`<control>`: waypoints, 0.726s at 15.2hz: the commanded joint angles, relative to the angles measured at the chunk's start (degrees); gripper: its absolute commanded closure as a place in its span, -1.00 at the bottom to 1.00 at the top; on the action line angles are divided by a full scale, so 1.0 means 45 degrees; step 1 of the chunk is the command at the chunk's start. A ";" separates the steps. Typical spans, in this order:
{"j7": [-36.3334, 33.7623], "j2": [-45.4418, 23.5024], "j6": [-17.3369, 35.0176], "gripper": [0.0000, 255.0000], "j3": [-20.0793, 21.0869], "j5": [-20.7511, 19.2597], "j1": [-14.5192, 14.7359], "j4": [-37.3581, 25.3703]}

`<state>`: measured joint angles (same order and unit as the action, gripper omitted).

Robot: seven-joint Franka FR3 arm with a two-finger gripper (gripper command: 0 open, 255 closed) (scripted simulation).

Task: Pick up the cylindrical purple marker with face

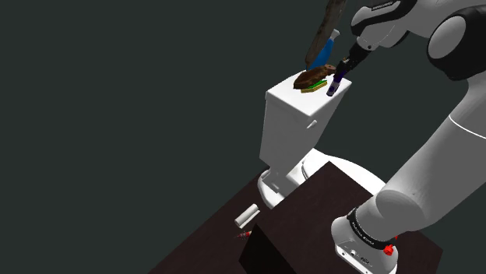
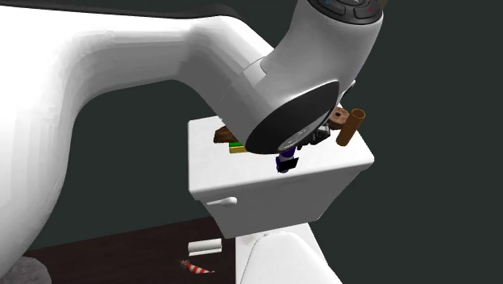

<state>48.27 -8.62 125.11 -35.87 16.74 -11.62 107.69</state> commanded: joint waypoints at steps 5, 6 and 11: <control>-0.0085 0.0061 -0.0152 1.00 -0.0011 -0.0084 0.0020 -0.0093; -0.0142 0.0111 -0.0303 1.00 -0.0023 -0.0145 0.0027 -0.0209; -0.0402 0.0325 -0.1070 1.00 -0.0072 -0.0409 0.0051 -0.0832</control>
<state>46.71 -7.29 121.14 -36.16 15.11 -11.40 104.69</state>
